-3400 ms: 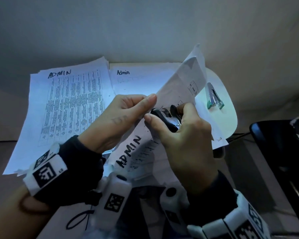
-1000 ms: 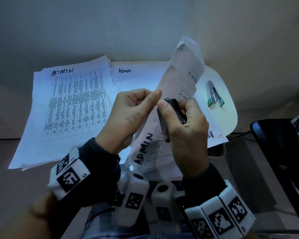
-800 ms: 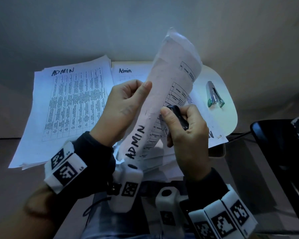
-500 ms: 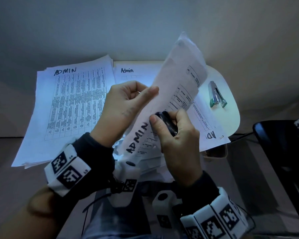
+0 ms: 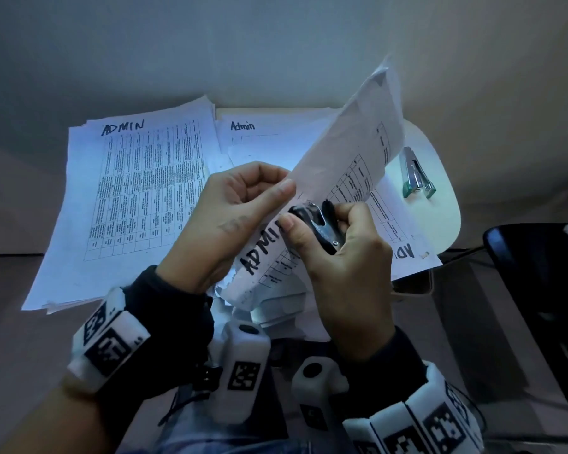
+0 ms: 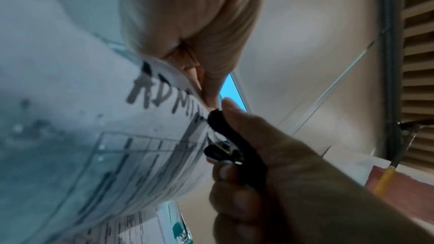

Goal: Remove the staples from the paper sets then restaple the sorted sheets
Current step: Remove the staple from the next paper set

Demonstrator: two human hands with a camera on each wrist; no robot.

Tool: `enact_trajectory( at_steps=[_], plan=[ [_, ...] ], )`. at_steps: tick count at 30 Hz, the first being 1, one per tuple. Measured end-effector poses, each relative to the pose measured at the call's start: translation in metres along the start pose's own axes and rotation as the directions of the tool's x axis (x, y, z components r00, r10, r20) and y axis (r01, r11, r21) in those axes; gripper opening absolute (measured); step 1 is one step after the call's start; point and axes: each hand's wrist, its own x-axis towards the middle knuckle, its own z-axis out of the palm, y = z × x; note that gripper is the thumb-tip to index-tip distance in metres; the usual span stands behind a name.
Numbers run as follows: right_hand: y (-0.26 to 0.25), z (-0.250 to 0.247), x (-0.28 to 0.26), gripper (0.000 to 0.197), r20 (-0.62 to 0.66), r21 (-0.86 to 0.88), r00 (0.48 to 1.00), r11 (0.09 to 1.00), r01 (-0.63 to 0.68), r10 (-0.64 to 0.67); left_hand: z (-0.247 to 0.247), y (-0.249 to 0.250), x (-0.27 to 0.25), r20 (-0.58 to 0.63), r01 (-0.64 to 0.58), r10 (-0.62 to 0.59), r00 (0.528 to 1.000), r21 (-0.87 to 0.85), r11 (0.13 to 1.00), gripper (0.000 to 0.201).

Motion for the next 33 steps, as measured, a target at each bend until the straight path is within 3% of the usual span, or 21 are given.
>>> enact_trajectory(
  at_steps=[7, 17, 33],
  plan=[
    [-0.006, 0.001, 0.001, 0.037, -0.006, 0.005, 1.0, 1.0, -0.023, 0.023, 0.004, 0.0, -0.005, 0.006, -0.009, 0.009, 1.0, -0.031, 0.999, 0.005],
    [-0.011, -0.001, -0.001, 0.033, 0.016, 0.09, 0.999, 0.995, -0.045, 0.044, -0.002, -0.005, -0.005, 0.064, -0.179, 0.171, 0.983, 0.142, 0.974, 0.006],
    [-0.011, -0.001, -0.005, 0.028, 0.052, 0.238, 0.997, 0.969, -0.065, 0.054, -0.003, -0.01, -0.006, 0.134, -0.226, 0.209, 0.969, 0.132, 0.965, 0.011]
  ],
)
